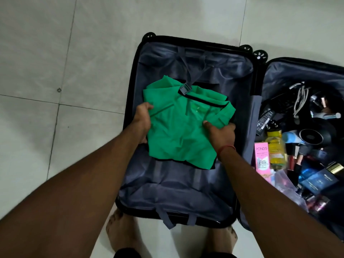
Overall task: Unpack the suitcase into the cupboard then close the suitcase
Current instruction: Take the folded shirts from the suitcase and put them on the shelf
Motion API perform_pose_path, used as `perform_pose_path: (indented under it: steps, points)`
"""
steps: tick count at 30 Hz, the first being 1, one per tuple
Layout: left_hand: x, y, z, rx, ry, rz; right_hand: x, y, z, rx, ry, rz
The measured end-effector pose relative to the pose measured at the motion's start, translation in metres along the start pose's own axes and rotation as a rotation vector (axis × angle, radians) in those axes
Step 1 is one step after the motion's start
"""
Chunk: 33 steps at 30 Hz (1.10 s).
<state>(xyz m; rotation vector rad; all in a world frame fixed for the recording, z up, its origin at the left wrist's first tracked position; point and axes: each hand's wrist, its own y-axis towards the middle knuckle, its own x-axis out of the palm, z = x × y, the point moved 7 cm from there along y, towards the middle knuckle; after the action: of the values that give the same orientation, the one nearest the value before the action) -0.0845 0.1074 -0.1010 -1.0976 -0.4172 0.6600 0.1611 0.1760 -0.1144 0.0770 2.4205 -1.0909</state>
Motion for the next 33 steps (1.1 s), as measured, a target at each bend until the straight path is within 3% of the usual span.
perform_pose_path:
  steps: [6,10,14,18,21,24,28,33]
  points:
    - [-0.009,0.006,-0.014,0.002,0.194,-0.131,0.002,0.000,0.008,0.061,0.261,-0.145]
    - [-0.008,0.012,-0.024,0.067,0.091,-0.146,0.001,-0.013,0.004,-0.020,0.327,-0.222]
    - [-0.001,0.015,-0.021,0.130,0.038,-0.153,0.006,-0.016,0.011,0.054,0.444,-0.257]
    - [0.003,0.011,-0.016,0.097,0.165,-0.160,0.023,-0.020,0.012,0.102,0.520,-0.307]
    - [-0.003,-0.001,-0.015,0.005,0.103,-0.158,0.019,-0.024,0.007,0.128,0.580,-0.338]
    - [-0.006,-0.036,-0.009,-0.051,0.054,-0.262,-0.002,-0.047,-0.011,0.181,0.625,-0.446]
    - [-0.009,-0.120,0.028,0.023,-0.013,-0.351,-0.056,-0.111,-0.064,0.231,0.609,-0.524]
    - [0.008,-0.262,0.095,0.170,-0.008,-0.394,-0.145,-0.203,-0.161,0.154,0.593,-0.553]
